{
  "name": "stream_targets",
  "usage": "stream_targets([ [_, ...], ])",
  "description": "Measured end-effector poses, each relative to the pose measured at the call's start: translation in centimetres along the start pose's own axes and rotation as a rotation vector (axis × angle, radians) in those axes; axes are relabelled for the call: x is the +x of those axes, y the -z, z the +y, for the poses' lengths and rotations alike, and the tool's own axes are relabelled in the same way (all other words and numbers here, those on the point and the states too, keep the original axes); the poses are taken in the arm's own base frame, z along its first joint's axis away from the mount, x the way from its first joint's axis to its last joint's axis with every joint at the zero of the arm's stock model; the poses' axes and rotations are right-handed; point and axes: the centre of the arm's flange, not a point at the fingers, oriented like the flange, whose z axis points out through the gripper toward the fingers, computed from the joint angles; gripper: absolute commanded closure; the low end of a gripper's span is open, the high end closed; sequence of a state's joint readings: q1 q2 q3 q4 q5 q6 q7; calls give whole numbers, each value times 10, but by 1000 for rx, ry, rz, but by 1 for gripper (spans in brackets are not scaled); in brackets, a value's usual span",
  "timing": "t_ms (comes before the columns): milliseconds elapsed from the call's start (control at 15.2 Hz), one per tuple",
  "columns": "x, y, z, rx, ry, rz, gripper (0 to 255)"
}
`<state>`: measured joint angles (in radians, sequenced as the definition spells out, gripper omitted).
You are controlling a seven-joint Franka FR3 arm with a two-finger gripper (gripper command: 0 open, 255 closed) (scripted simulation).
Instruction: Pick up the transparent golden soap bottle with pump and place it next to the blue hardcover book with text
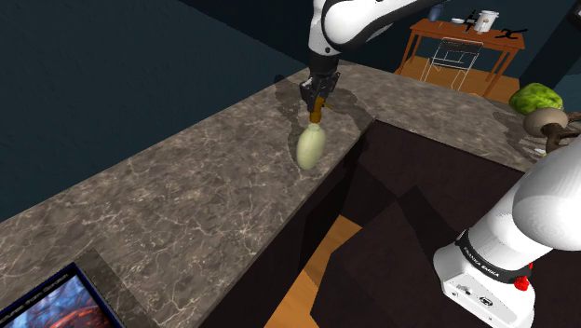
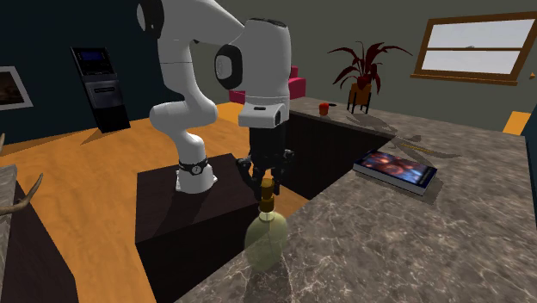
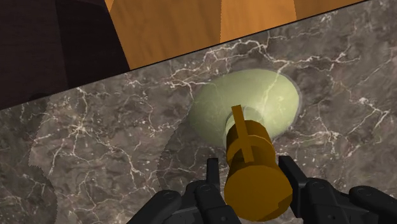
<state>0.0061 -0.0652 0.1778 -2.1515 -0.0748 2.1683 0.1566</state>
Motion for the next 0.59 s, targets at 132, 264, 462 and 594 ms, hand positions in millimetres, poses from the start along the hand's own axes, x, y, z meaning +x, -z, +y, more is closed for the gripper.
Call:
stream_targets([
  [132, 0, 0, 0, 0, 0, 0, 255],
  [264, 0, 0, 0, 0, 0, 0, 255],
  [462, 0, 6, 1, 0, 0, 0, 255],
  [594, 1, 16, 1, 0, 0, 0, 255],
])
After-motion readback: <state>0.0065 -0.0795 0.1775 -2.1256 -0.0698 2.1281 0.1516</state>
